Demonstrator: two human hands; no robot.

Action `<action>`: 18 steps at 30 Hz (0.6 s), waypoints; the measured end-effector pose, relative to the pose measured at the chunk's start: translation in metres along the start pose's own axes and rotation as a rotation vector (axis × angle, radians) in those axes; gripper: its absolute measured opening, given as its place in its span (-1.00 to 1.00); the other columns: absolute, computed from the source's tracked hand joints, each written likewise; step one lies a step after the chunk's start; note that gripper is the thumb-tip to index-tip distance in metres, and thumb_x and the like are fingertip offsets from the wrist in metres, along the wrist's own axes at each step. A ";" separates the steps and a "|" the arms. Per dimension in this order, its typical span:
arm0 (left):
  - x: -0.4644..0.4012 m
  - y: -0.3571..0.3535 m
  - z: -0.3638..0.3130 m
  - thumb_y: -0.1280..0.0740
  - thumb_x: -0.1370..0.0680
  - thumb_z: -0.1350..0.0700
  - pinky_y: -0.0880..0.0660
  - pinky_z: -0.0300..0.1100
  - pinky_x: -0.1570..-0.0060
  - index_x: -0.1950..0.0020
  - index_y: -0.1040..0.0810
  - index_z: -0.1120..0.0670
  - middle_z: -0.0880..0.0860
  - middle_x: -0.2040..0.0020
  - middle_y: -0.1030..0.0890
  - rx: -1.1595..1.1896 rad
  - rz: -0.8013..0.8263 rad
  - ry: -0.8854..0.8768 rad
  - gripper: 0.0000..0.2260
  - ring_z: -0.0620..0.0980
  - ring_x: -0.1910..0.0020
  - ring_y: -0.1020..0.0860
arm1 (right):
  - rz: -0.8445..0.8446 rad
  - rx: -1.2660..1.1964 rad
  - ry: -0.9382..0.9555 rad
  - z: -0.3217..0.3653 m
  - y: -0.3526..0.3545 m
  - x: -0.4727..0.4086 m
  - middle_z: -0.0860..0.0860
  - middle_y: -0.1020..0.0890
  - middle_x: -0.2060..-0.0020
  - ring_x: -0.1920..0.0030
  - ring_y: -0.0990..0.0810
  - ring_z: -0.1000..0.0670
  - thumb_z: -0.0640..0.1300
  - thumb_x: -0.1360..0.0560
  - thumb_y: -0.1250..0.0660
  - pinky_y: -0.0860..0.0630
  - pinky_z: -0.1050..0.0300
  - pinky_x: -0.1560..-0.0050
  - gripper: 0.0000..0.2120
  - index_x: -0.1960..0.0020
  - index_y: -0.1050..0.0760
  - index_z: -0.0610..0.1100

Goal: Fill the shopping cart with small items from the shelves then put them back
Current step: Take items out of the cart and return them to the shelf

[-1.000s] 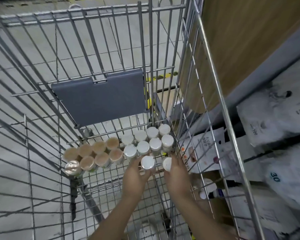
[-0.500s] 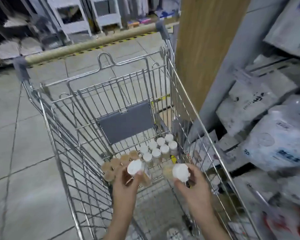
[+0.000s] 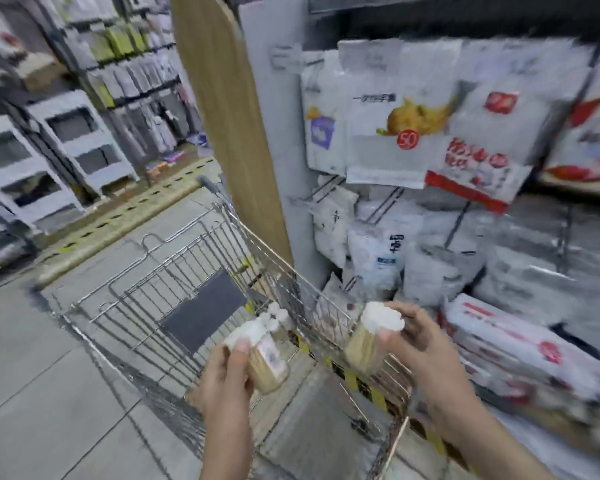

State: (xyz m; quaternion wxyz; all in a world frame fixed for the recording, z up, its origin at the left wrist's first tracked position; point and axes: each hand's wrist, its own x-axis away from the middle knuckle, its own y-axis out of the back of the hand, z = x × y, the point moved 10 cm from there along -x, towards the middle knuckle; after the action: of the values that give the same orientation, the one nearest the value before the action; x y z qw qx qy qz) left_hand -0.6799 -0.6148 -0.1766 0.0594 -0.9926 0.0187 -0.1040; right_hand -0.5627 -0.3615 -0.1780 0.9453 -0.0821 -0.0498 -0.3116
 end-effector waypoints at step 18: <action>0.284 -0.311 -0.031 -0.29 -0.56 0.09 -0.48 -0.01 0.14 0.07 -0.57 0.09 0.00 0.20 -0.64 -0.099 0.653 -0.067 -0.89 0.00 0.18 -0.59 | -0.636 -0.084 0.243 0.132 0.373 0.263 0.20 -0.67 0.10 0.08 -0.63 0.18 -0.03 -0.36 -0.42 -0.54 0.22 0.16 -0.75 -0.04 -0.57 0.03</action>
State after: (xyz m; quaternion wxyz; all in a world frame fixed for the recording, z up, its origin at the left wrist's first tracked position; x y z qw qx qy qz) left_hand -0.4012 -0.3240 -0.0507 0.0421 -0.9387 0.3390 -0.0457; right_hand -0.1348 -0.1944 -0.0567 0.7957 -0.0636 0.0531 -0.6000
